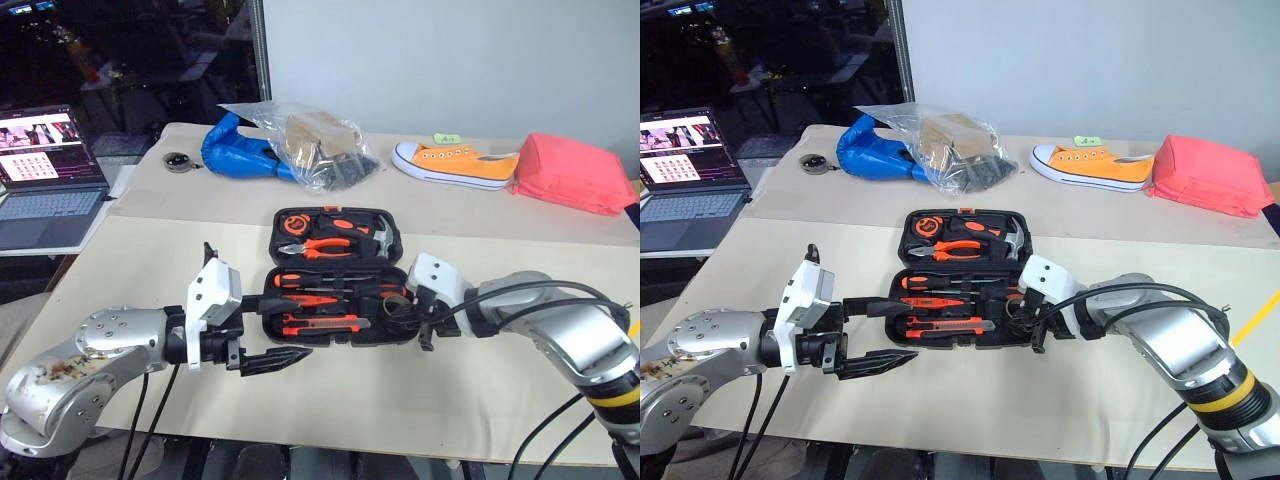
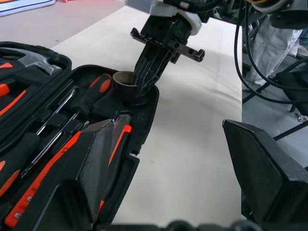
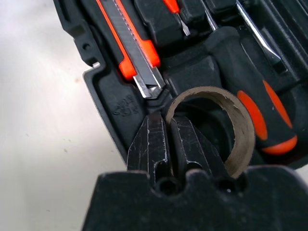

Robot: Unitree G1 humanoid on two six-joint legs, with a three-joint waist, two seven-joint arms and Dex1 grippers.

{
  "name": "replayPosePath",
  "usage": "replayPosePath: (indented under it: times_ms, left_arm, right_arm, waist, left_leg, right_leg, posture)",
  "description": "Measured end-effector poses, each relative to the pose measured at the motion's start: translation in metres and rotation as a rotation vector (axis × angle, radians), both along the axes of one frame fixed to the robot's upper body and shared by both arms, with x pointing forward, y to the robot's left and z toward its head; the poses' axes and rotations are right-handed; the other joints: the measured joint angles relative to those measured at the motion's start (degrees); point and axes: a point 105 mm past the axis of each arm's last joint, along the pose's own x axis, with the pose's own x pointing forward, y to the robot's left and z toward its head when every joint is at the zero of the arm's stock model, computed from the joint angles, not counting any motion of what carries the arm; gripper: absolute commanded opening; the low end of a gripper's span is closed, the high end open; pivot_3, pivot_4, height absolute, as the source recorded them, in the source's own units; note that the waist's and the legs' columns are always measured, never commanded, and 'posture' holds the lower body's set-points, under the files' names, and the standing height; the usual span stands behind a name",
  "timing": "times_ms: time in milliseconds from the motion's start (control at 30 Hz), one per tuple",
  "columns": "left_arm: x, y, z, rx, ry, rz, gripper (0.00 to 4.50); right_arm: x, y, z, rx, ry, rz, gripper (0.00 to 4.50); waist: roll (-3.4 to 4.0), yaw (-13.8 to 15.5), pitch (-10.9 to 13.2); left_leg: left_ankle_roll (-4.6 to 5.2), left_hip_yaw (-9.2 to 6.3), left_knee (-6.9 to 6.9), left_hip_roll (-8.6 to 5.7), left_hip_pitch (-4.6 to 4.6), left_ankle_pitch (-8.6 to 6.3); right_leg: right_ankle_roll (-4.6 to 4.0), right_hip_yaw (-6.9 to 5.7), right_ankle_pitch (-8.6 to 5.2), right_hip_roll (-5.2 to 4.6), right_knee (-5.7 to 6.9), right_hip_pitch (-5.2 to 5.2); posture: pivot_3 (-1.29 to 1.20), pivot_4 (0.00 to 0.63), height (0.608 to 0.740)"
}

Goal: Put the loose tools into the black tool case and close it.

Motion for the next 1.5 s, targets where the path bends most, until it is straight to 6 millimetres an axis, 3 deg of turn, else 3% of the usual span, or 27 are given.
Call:
replayPosePath:
  times_ms: [267, 500, 600, 733, 900, 1033, 1133, 1233, 1300, 1500]
  left_arm:
    - [-0.007, 0.007, -0.004, 0.012, 0.024, 0.025, 3.87]
    - [-0.006, 0.008, -0.003, 0.009, 0.014, 0.025, 3.87]
    - [-0.005, 0.009, -0.003, 0.008, 0.013, 0.032, 3.87]
    - [0.006, 0.014, -0.003, -0.024, 0.021, 0.096, 3.87]
    - [0.039, 0.023, 0.001, -0.093, 0.012, 0.284, 3.87]
    - [0.085, 0.030, 0.008, -0.107, 0.049, 0.496, 3.87]
    - [0.118, 0.033, 0.010, -0.113, 0.141, 0.634, 3.87]
    - [0.146, 0.033, -0.002, -0.080, 0.259, 0.723, 3.87]
    - [0.165, 0.031, -0.013, -0.062, 0.325, 0.772, 3.87]
    - [0.205, 0.038, -0.033, -0.058, 0.456, 0.883, 3.87]
  right_arm:
    - [-0.005, -0.007, -0.013, -0.101, 0.028, 0.086, 0.04]
    - [-0.005, -0.011, -0.009, -0.111, 0.035, 0.095, 2.32]
    - [-0.009, -0.006, -0.004, -0.043, 0.068, 0.110, 2.32]
    - [-0.009, 0.006, 0.018, 0.137, 0.057, 0.119, 2.32]
    - [0.010, 0.007, 0.053, 0.296, -0.120, 0.054, 2.32]
    - [0.050, 0.009, 0.069, 0.382, -0.143, -0.174, 2.32]
    - [0.085, -0.011, 0.080, 0.356, -0.171, -0.414, 2.32]
    - [0.107, -0.028, 0.062, 0.318, -0.112, -0.607, 2.32]
    - [0.117, -0.029, 0.048, 0.314, -0.034, -0.688, 2.32]
    - [0.141, -0.036, 0.033, 0.297, 0.052, -0.843, 2.32]
  waist:
    - [0.05, 0.1, 0.0]
    - [0.05, 0.6, 0.0]
    - [0.05, 0.5, 0.0]
    - [0.06, 0.2, 0.0]
    - [0.04, 0.1, 0.0]
    - [0.09, -0.1, 0.1]
    - [0.07, 0.0, 0.0]
    - [0.07, 0.0, 0.0]
    - [0.08, -0.1, 0.0]
    - [0.09, -0.4, 0.0]
  left_leg:
    - [-0.01, -0.02, 0.00, 0.04, 0.19, 0.01]
    - [-0.02, -0.02, -0.01, 0.03, 0.13, 0.01]
    - [-0.02, -0.06, -0.07, 0.05, 0.08, -0.01]
    - [-0.02, -0.09, -0.04, 0.06, 0.10, 0.00]
    - [-0.03, -0.09, 0.07, 0.04, 0.20, 0.02]
    - [0.00, -0.10, 0.12, -0.02, 0.19, 0.20]
    - [0.05, -0.10, 0.03, -0.10, 0.20, 0.31]
    - [0.05, -0.10, -0.02, -0.18, 0.05, 0.31]
    - [0.05, -0.07, -0.07, -0.21, -0.26, 0.32]
    - [-0.37, -0.04, -0.22, -0.18, -0.79, 0.57]
  right_leg:
    - [-0.09, -0.04, 0.01, 0.03, 0.09, 0.10]
    - [-0.08, -0.05, 0.01, 0.02, 0.06, 0.07]
    - [-0.12, -0.09, -0.01, 0.07, 0.05, 0.03]
    - [-0.14, -0.09, 0.00, 0.08, 0.10, 0.06]
    - [-0.06, -0.05, 0.09, 0.09, 0.12, 0.17]
    - [-0.03, 0.05, 0.32, 0.20, 0.21, 0.10]
    - [-0.06, 0.02, 0.47, 0.25, 0.10, 0.10]
    - [-0.05, 0.01, 0.46, 0.24, 0.08, -0.05]
    - [-0.05, 0.05, 0.46, 0.23, 0.08, -0.37]
    - [-0.07, 0.13, 0.48, 0.29, 0.20, -0.99]
  posture:
    - [0.00, 0.150, 0.740]
    - [0.00, 0.150, 0.740]
    - [0.00, 0.150, 0.740]
    - [0.00, 0.150, 0.740]
    - [0.00, 0.150, 0.740]
    - [0.00, 0.150, 0.740]
    - [0.00, 0.150, 0.740]
    - [0.00, 0.150, 0.740]
    - [0.00, 0.150, 0.740]
    - [0.00, 0.150, 0.740]
